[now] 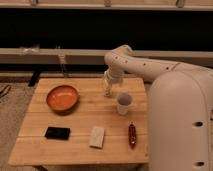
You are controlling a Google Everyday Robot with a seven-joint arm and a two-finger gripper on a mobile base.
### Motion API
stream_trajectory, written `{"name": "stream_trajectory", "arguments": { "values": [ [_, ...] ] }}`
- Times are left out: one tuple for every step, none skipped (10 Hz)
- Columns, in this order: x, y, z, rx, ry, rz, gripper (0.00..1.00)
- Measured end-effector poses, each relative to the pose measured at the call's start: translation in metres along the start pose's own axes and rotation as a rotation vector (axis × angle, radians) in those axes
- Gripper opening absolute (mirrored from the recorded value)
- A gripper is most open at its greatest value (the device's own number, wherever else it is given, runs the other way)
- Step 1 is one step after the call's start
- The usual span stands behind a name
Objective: Place the bottle in the ceramic bowl
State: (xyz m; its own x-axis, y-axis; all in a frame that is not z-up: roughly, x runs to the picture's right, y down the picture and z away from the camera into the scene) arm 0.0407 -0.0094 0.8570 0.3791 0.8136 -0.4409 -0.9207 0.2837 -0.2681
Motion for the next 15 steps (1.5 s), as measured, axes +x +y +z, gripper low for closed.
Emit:
{"name": "stream_trajectory", "arguments": {
  "values": [
    [-0.002, 0.003, 0.001, -0.008, -0.002, -0.004, 0.65],
    [-0.004, 0.004, 0.002, -0.01, -0.004, -0.006, 0.65],
    [-0.006, 0.007, 0.003, -0.011, -0.006, -0.008, 0.65],
    [-0.01, 0.009, 0.003, -0.01, -0.016, 0.001, 0.65],
    [-0.012, 0.006, 0.004, -0.001, -0.029, 0.016, 0.65],
    [-0.015, 0.002, 0.003, 0.01, -0.053, 0.044, 0.65],
    [-0.017, 0.0, 0.003, 0.016, -0.07, 0.064, 0.65],
    [-0.021, -0.001, 0.003, 0.025, -0.093, 0.091, 0.65],
    [-0.023, -0.001, 0.004, 0.031, -0.111, 0.113, 0.65],
    [-0.026, -0.004, 0.004, 0.03, -0.134, 0.142, 0.65],
    [-0.027, -0.006, 0.004, 0.027, -0.148, 0.158, 0.65],
    [-0.029, -0.007, 0.005, 0.022, -0.161, 0.172, 0.65],
    [-0.031, -0.006, 0.005, 0.015, -0.172, 0.179, 0.65],
    [-0.033, -0.006, 0.005, 0.005, -0.184, 0.188, 0.65],
    [-0.034, -0.007, 0.006, -0.002, -0.19, 0.195, 0.65]
  ]
}}
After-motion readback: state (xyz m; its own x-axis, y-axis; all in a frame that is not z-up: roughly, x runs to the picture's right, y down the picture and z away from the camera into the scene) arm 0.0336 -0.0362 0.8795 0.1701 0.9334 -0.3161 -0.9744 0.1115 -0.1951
